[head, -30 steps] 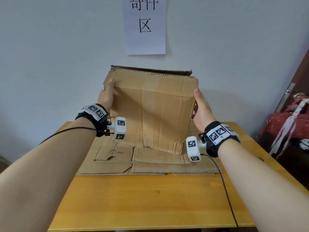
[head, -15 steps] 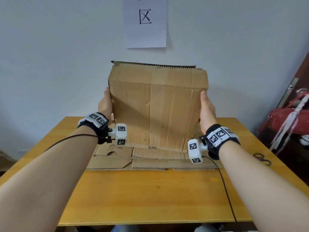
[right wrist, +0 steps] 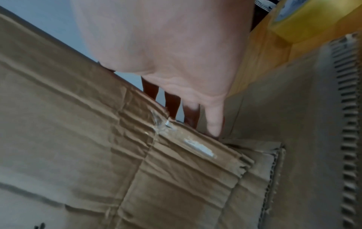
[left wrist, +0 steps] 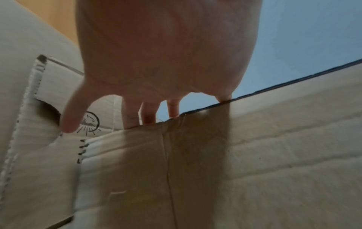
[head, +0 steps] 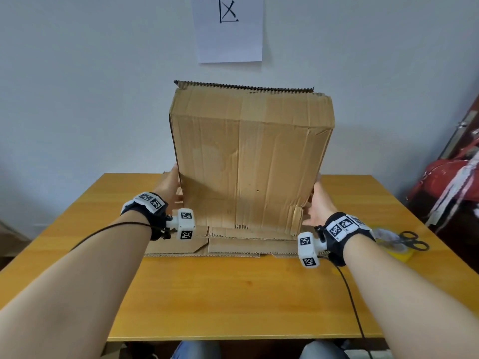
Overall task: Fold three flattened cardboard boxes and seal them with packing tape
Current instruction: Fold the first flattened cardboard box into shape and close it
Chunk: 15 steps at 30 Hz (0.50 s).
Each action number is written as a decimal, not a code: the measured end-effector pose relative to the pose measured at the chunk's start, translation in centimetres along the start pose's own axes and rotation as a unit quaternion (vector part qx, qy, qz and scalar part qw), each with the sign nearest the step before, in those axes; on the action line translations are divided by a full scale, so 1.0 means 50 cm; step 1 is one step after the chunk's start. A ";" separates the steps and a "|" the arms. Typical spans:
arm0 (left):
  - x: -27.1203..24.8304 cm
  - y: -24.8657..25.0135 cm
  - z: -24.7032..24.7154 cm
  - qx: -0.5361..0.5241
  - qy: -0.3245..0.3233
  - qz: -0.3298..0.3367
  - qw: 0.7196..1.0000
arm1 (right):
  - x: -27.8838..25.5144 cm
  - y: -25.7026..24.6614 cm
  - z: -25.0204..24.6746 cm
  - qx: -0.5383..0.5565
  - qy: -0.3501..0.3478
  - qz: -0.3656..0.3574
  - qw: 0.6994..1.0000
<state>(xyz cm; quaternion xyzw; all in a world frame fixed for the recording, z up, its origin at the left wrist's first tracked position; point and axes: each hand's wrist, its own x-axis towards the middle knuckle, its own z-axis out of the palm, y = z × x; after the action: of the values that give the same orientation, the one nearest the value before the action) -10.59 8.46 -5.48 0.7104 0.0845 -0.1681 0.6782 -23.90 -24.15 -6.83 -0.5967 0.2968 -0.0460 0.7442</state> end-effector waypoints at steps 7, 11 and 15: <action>0.005 -0.018 0.003 -0.045 -0.036 -0.015 0.998 | 0.023 0.012 0.004 0.025 0.017 -0.035 0.999; 0.003 -0.032 0.004 -0.034 -0.033 -0.043 0.998 | 0.029 0.016 -0.003 0.096 -0.007 0.020 0.995; -0.008 -0.054 0.009 0.020 -0.005 -0.059 0.998 | 0.039 0.033 -0.009 0.047 0.079 -0.026 0.995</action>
<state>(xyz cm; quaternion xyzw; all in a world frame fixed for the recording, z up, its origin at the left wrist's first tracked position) -11.94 8.26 -7.86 0.7170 0.1198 -0.2133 0.6528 -22.97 -24.91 -9.14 -0.5633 0.3367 -0.1261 0.7439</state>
